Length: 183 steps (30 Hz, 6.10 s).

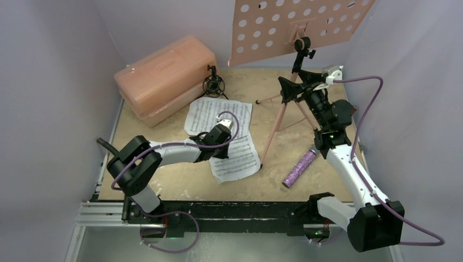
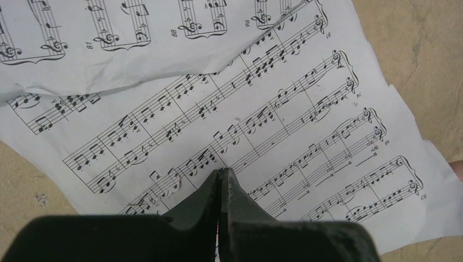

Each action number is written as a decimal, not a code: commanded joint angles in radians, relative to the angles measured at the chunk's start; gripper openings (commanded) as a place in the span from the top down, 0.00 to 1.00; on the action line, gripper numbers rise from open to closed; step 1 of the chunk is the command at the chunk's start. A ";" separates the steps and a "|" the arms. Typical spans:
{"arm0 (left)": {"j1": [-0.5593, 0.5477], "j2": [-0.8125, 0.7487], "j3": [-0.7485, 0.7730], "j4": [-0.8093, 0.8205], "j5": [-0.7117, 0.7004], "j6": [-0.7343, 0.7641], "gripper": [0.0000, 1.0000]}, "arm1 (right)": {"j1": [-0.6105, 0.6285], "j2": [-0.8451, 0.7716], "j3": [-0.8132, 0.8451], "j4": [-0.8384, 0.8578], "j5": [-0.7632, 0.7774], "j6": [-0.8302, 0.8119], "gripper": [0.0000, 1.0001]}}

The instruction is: Set up the instrument practice props

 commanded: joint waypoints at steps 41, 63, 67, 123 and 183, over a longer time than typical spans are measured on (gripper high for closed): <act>0.109 -0.523 -0.019 -0.106 -0.273 0.037 0.29 | 0.003 -0.142 0.036 -0.326 0.098 -0.012 0.17; 0.104 -0.353 0.067 0.416 0.406 0.310 0.17 | 0.003 -0.223 0.013 -0.686 0.207 0.154 0.17; 0.064 -0.230 0.106 0.545 0.472 0.254 0.18 | 0.003 -0.208 0.001 -0.691 0.205 0.192 0.16; -0.135 0.239 0.474 0.620 0.437 0.260 1.00 | 0.005 0.134 0.140 -0.536 0.098 0.031 0.67; -0.165 0.063 0.339 0.564 0.276 0.340 0.44 | 0.004 0.110 0.070 -0.537 -0.200 -0.222 1.00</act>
